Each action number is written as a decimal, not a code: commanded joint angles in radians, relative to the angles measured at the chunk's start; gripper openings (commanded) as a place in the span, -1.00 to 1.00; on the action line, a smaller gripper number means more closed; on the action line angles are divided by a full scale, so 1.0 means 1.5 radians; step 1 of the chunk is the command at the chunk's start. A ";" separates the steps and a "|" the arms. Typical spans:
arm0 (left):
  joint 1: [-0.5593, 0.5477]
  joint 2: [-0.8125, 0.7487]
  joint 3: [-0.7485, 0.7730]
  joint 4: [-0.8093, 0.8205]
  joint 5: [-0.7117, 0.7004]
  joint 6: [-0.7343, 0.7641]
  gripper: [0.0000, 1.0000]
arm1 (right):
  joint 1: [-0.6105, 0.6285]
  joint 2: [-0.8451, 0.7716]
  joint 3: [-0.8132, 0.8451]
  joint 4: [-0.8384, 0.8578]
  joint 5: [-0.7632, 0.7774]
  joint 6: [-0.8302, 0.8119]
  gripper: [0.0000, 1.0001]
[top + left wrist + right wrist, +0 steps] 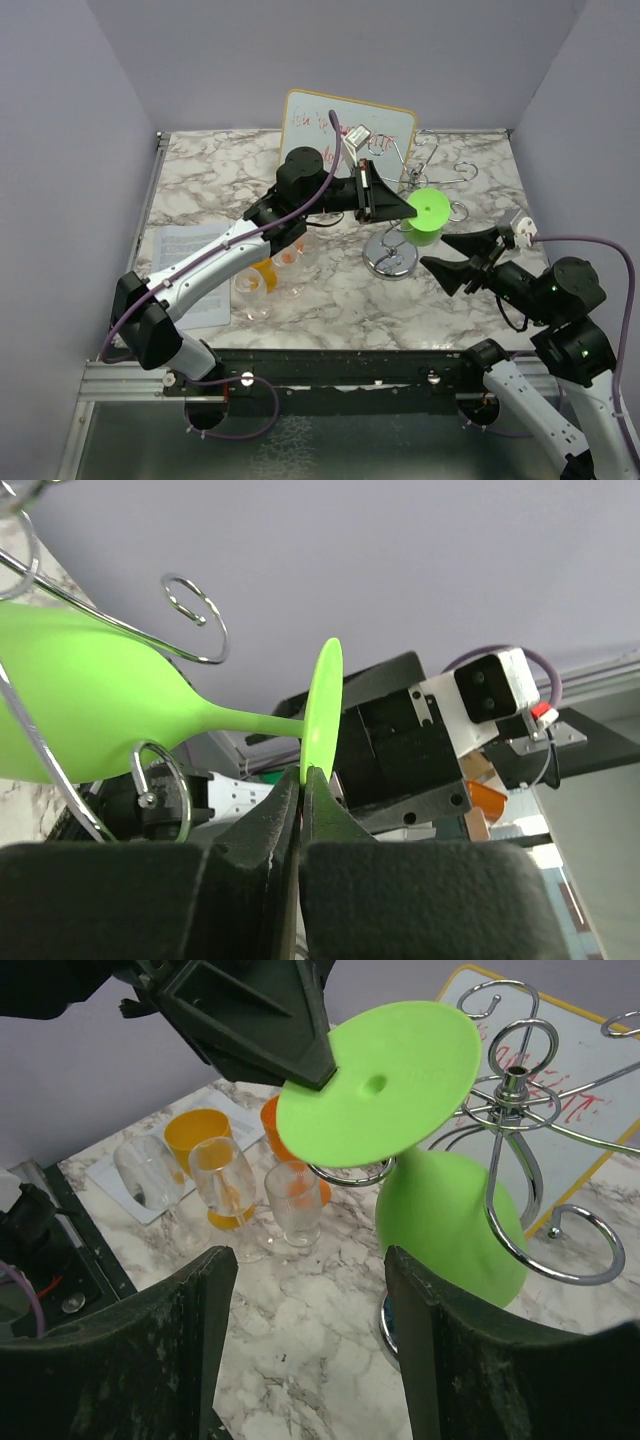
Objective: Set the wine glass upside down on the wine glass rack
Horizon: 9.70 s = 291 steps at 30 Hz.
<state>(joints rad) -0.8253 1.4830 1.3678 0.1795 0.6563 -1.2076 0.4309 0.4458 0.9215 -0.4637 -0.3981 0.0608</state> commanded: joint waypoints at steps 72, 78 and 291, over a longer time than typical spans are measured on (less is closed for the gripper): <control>0.022 -0.109 -0.002 -0.281 -0.071 0.022 -1.00 | 0.002 -0.063 0.018 -0.027 0.430 0.168 0.38; 0.007 -0.095 0.012 -0.280 -0.093 0.055 -0.91 | 0.002 -0.069 0.013 -0.021 0.441 0.178 0.38; -0.392 -0.188 -0.415 0.189 -0.654 0.572 0.53 | 0.002 -0.010 -0.273 -0.005 0.337 0.890 -0.99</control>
<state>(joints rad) -1.4117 1.3056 0.7597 0.4892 -0.3283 -0.2821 0.4263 0.4362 0.4927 -0.5148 0.0051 1.6051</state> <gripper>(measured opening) 0.703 0.215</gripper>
